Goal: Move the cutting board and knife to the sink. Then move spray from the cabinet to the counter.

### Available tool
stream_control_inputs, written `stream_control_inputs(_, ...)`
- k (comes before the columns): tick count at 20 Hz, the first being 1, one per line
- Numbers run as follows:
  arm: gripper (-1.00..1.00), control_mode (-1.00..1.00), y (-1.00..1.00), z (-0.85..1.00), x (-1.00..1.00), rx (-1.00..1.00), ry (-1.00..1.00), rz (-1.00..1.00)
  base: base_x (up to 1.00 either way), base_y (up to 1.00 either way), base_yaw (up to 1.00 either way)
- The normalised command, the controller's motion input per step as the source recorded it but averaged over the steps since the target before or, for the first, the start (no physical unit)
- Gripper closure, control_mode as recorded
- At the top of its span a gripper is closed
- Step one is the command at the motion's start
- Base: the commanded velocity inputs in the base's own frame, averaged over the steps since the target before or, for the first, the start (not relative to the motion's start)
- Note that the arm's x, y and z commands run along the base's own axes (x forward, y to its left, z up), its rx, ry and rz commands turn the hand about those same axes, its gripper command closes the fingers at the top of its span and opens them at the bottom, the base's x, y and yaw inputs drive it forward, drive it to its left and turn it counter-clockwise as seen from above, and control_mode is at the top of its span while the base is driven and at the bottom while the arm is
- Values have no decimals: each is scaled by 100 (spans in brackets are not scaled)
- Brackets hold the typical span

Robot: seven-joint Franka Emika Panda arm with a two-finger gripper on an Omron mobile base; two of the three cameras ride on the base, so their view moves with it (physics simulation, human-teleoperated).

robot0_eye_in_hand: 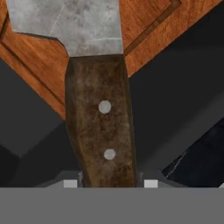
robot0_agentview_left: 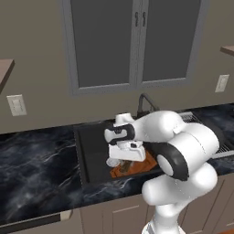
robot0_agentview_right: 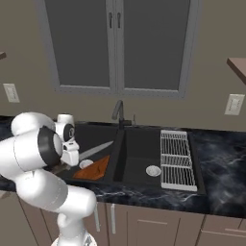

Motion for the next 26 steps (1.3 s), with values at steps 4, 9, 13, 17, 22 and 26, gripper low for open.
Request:
stream_control_inputs(4, 100, -100, 11, -31, 43, -10, 0, -15, 0, 0, 0)
stream_control_inputs(9, 100, -100, 16, -20, 39, -10, 0, -16, 0, 0, 0)
stream_control_inputs(13, 100, -100, 8, -24, 50, -9, 0, -17, 0, 0, 0)
stream_control_inputs(17, 100, -100, 1, -31, 44, -9, 0, -18, 0, 0, 0)
stream_control_inputs(22, 100, -100, 0, -22, 37, -8, 0, -19, 0, 0, 0)
stream_control_inputs(26, 100, -100, 0, -26, 31, -7, 0, -20, 0, 0, 0)
